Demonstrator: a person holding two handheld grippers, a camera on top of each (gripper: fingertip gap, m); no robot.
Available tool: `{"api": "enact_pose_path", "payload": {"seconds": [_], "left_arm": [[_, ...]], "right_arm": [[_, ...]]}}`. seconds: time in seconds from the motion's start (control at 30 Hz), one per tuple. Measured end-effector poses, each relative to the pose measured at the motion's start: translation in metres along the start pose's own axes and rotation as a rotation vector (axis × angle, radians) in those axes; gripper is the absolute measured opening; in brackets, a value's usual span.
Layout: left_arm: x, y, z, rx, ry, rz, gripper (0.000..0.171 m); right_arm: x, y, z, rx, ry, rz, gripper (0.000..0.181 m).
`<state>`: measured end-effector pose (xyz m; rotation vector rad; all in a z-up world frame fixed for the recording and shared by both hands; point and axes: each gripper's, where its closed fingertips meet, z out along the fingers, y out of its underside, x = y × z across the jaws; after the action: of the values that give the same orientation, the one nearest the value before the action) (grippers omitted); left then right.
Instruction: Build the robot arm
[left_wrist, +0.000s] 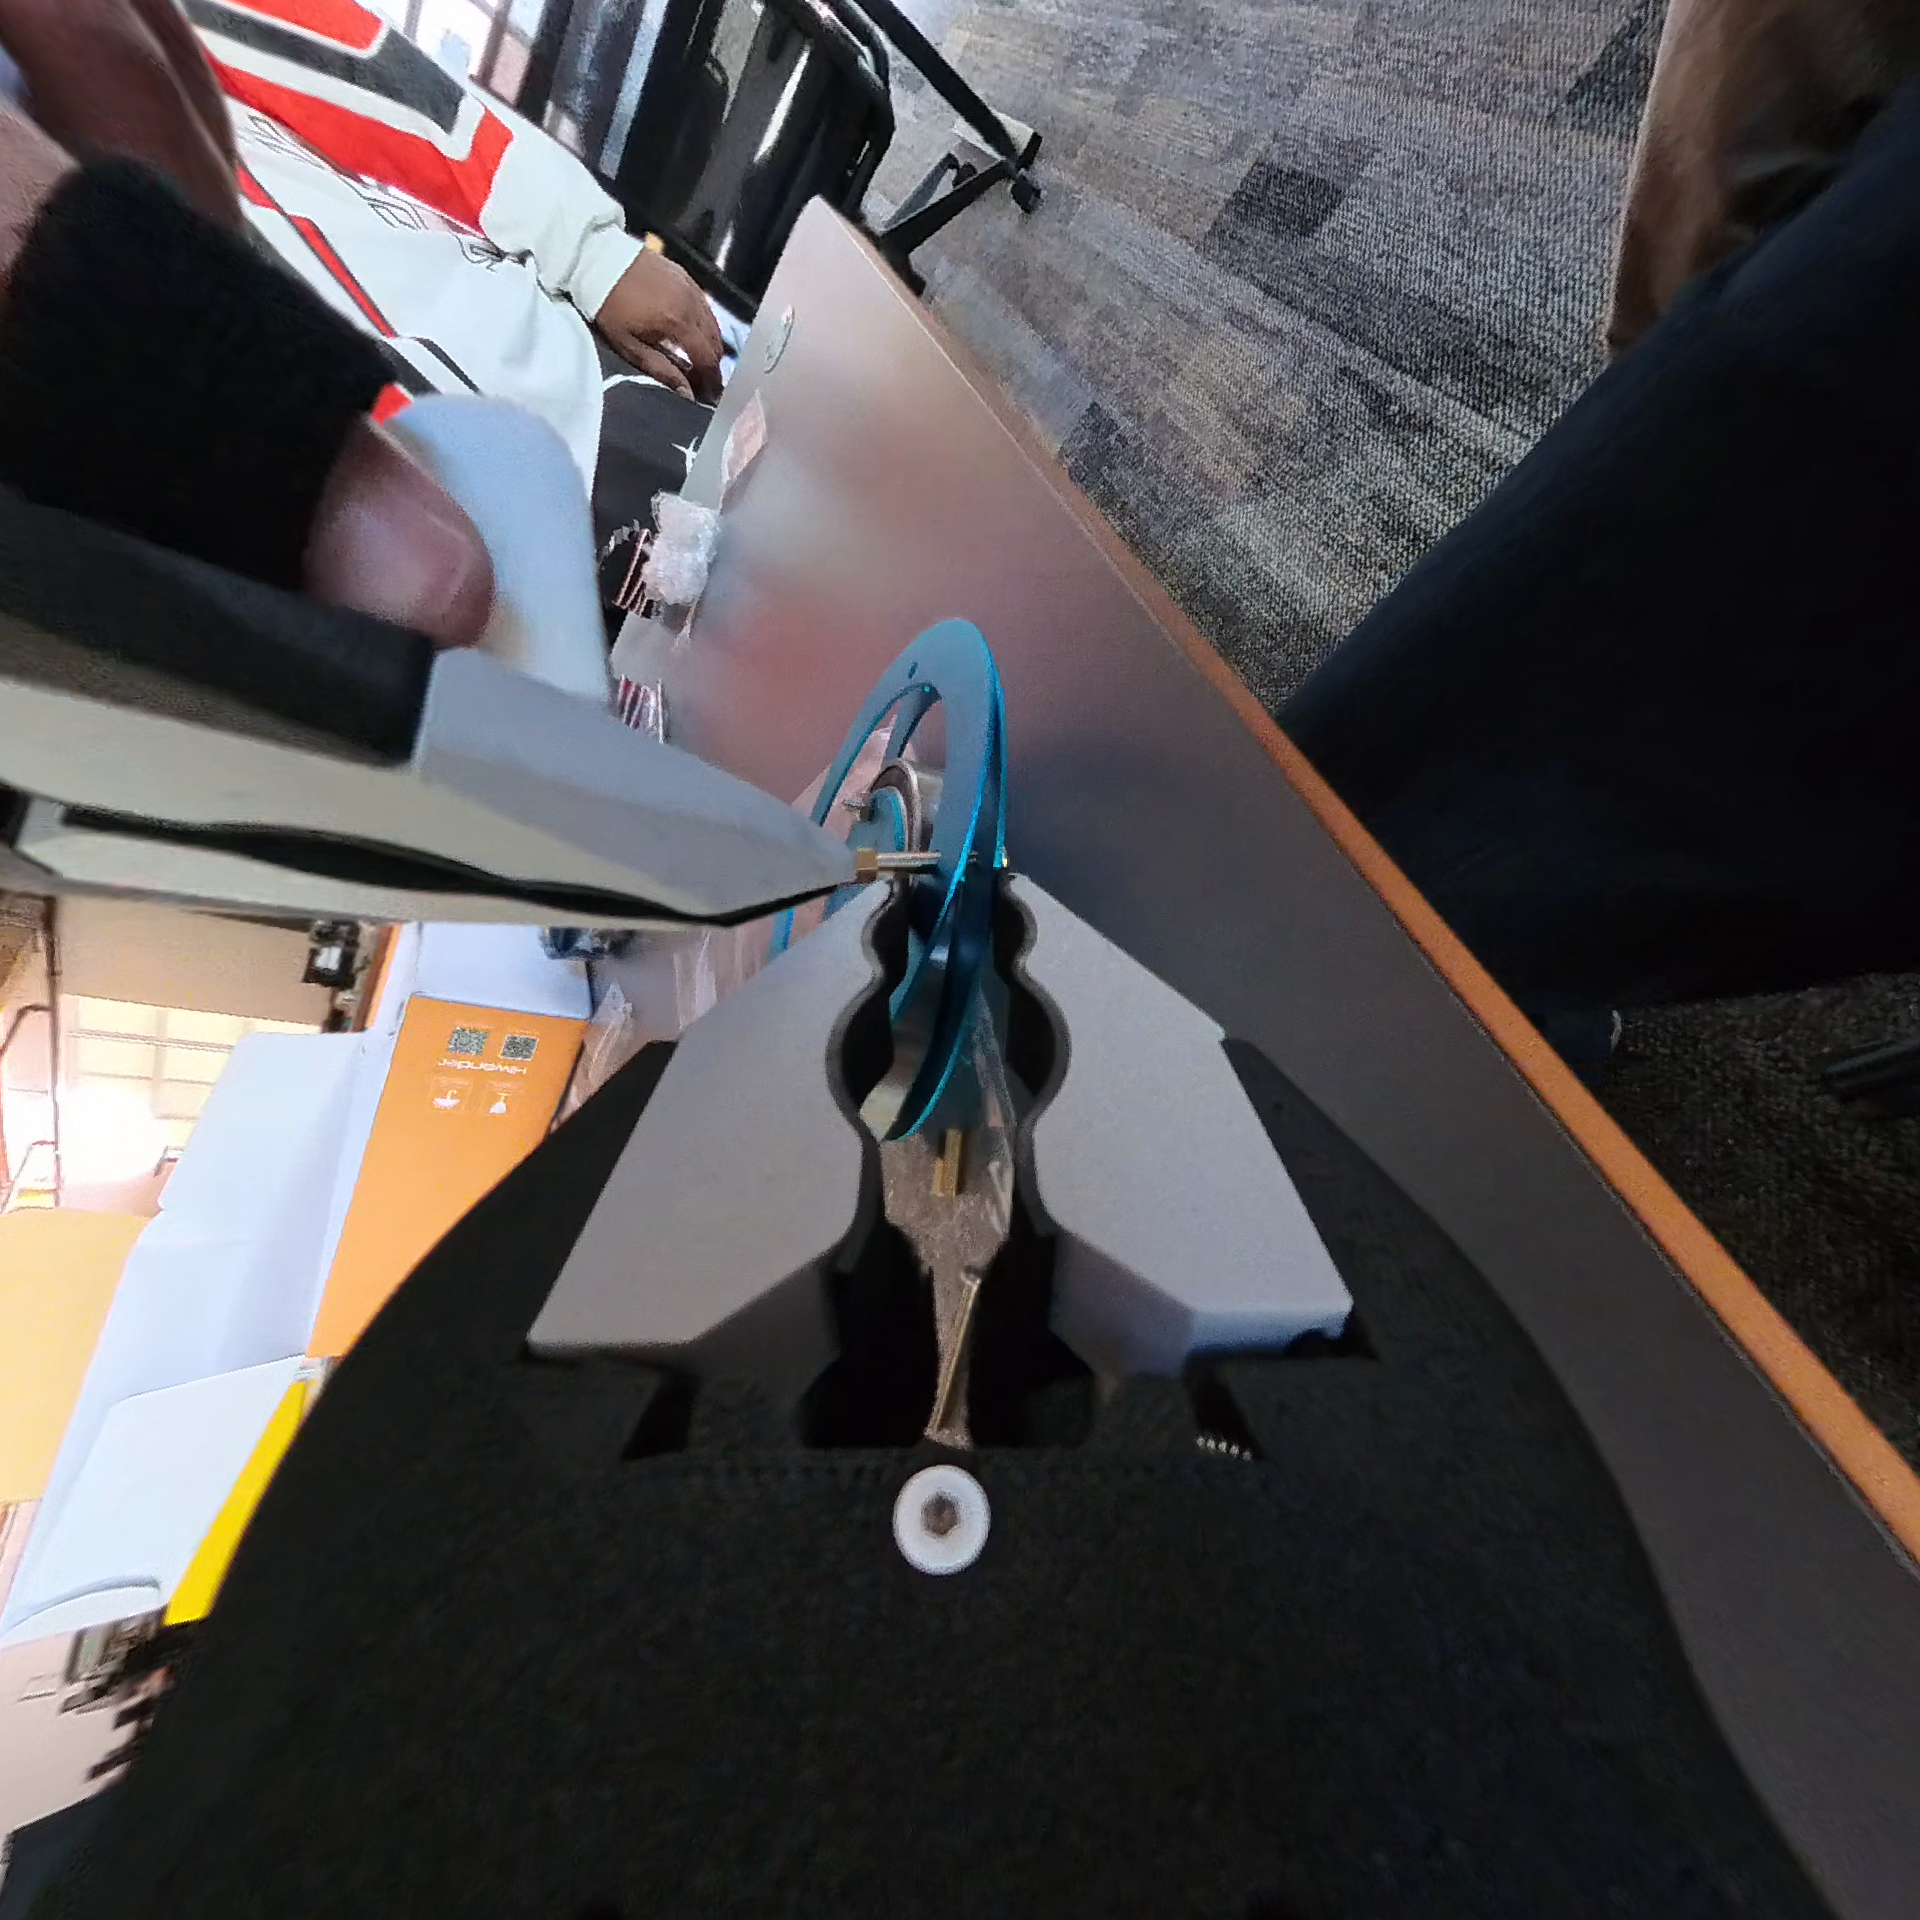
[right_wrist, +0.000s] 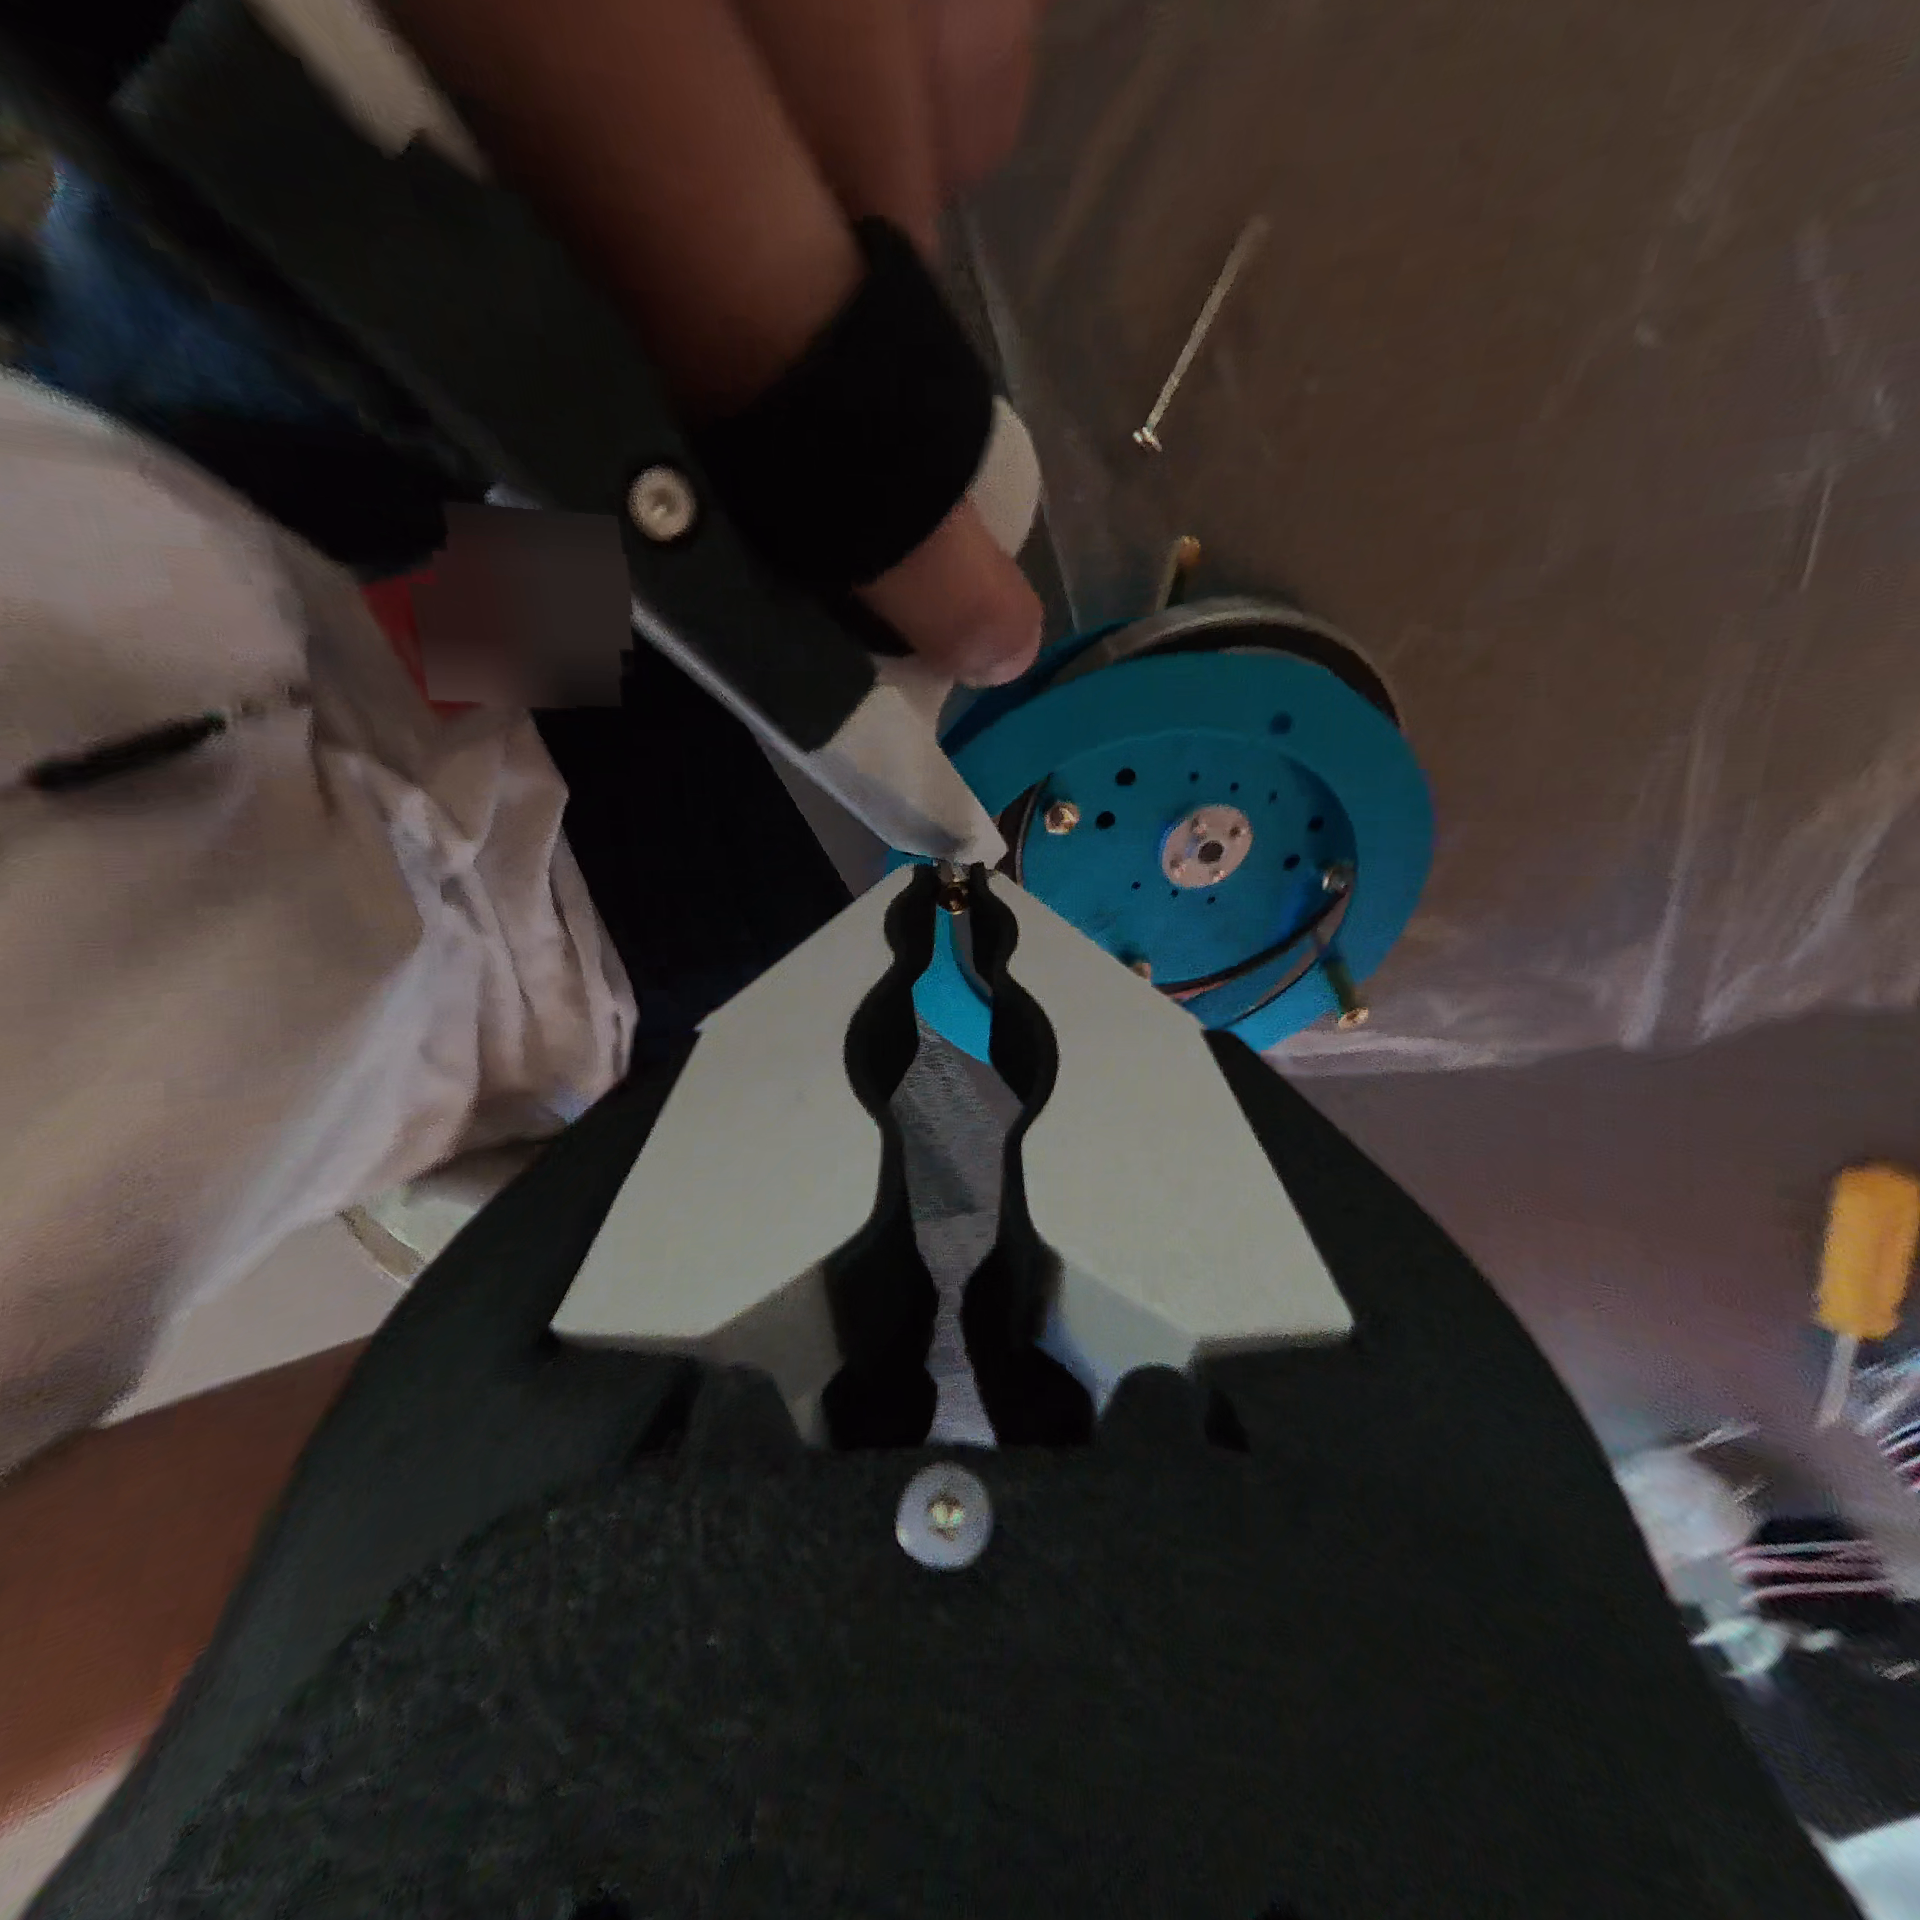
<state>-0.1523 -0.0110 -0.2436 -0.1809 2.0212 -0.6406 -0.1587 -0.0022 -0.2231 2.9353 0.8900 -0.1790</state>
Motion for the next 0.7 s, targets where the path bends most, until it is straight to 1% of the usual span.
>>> {"api": "enact_pose_path", "payload": {"seconds": [0.1, 0.13, 0.2, 0.27, 0.4, 0.47, 0.57, 0.63, 0.7], "left_arm": [[0.003, -0.001, 0.001, -0.009, -0.003, 0.020, 0.015], [0.002, -0.001, 0.001, -0.011, -0.004, 0.023, 0.015], [0.001, -0.001, 0.001, -0.011, -0.008, 0.023, 0.015], [0.000, -0.001, 0.000, -0.009, -0.014, 0.023, 0.015], [-0.002, -0.003, -0.002, 0.002, -0.018, 0.022, 0.014], [-0.001, -0.002, -0.002, 0.005, -0.014, 0.026, 0.014], [0.000, -0.002, -0.002, 0.012, -0.007, 0.024, 0.014], [-0.001, -0.002, -0.003, 0.021, -0.003, 0.011, 0.014], [-0.002, -0.001, -0.005, 0.032, -0.002, 0.008, 0.014]], "right_arm": [[-0.001, 0.002, 0.003, -0.013, 0.049, 0.178, 0.004], [-0.001, 0.002, 0.002, -0.012, 0.067, 0.212, 0.004], [0.000, 0.002, 0.001, -0.006, 0.091, 0.265, 0.005], [0.001, 0.001, -0.001, 0.000, 0.100, 0.271, 0.005], [0.000, 0.004, -0.007, 0.005, 0.070, 0.180, 0.005], [-0.004, 0.005, -0.012, 0.036, 0.013, 0.094, 0.014], [0.008, 0.007, -0.022, 0.099, -0.003, -0.040, 0.019], [0.012, 0.004, -0.027, 0.146, -0.065, -0.157, 0.023], [0.014, 0.001, -0.028, 0.178, -0.122, -0.322, 0.023]]}}
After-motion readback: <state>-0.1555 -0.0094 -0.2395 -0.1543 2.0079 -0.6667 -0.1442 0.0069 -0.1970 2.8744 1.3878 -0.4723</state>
